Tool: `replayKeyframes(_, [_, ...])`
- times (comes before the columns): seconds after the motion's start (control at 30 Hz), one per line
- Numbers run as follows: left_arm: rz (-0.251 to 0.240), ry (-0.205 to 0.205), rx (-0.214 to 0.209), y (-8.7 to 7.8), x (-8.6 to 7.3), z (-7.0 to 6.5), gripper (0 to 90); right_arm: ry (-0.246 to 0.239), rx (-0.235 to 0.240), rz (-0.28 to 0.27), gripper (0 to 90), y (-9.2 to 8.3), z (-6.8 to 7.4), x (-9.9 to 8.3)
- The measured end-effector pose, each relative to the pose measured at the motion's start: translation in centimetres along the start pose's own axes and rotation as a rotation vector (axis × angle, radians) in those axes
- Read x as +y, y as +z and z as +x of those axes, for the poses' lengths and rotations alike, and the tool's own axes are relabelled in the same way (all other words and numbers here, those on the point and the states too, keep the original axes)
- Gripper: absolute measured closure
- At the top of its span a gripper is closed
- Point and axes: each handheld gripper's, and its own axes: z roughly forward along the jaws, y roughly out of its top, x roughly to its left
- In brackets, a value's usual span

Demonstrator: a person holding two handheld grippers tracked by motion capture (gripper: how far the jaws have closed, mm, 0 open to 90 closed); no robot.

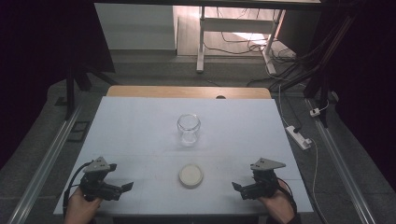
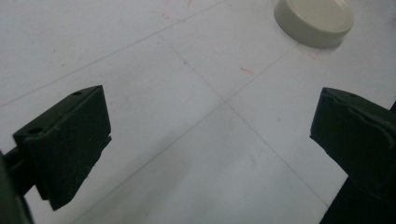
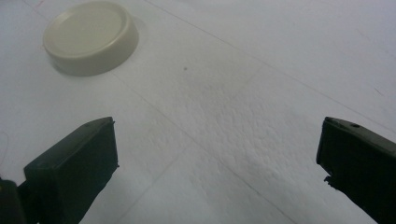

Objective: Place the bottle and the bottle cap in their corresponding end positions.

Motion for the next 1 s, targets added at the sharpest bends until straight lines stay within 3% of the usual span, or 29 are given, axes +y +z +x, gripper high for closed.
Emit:
replayKeyframes(0.5, [-0.006, -0.072, 0.056, -2.3, -3.2, 0.6, 0.0, 0.079, -0.069, -0.007, 0.0, -2.5, -1.2, -2.4])
replayKeyframes(1.0, [0.016, -0.091, 0.09, -3.0, -4.5, 0.6, 0.0, 0.151, -0.098, 0.015, 0.0, -3.8, -1.7, -3.7])
